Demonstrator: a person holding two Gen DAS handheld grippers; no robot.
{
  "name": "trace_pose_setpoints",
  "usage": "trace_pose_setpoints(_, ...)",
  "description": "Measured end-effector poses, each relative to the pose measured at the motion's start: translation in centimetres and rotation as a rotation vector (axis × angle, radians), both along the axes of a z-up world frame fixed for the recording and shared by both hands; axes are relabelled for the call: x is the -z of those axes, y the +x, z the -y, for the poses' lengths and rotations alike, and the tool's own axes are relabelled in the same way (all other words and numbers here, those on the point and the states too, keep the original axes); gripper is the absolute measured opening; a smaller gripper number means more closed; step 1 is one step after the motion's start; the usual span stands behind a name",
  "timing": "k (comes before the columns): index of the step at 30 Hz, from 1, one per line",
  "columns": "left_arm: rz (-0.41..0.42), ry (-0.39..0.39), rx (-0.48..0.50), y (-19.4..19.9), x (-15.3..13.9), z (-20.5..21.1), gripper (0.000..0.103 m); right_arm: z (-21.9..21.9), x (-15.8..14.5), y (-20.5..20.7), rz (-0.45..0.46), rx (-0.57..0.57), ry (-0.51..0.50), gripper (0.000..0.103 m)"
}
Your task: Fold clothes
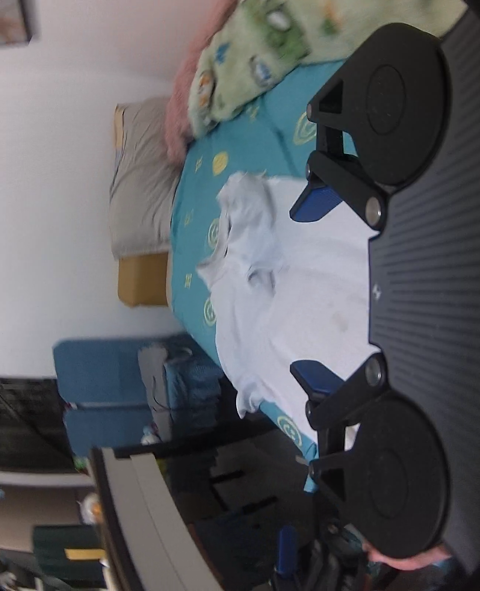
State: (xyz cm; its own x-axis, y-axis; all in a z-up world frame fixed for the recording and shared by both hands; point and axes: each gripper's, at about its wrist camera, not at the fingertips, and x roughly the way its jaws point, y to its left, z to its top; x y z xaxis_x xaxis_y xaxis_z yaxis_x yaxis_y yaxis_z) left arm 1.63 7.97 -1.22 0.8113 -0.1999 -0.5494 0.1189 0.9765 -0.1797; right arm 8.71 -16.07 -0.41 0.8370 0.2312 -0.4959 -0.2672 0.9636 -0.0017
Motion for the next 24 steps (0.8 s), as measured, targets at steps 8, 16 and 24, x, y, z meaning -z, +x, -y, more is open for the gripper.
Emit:
trace_pose_setpoints(8, -0.023, -0.056, -0.096, 1.7, 1.1, -5.5, 0.102, -11.8, 3.8, 11.4, -0.086, -0.15, -0.029, 0.078)
trace_pose_setpoints(16, -0.143, -0.138, -0.229, 6.0, 5.5, -9.9, 0.102, -24.9, 10.4, 22.3, -0.113, -0.301, -0.122, 0.076)
trace_pose_setpoints(24, -0.217, -0.156, -0.32, 8.6, 8.5, -11.6, 0.101, -33.3, 16.1, 28.9, -0.108, -0.339, -0.281, 0.06)
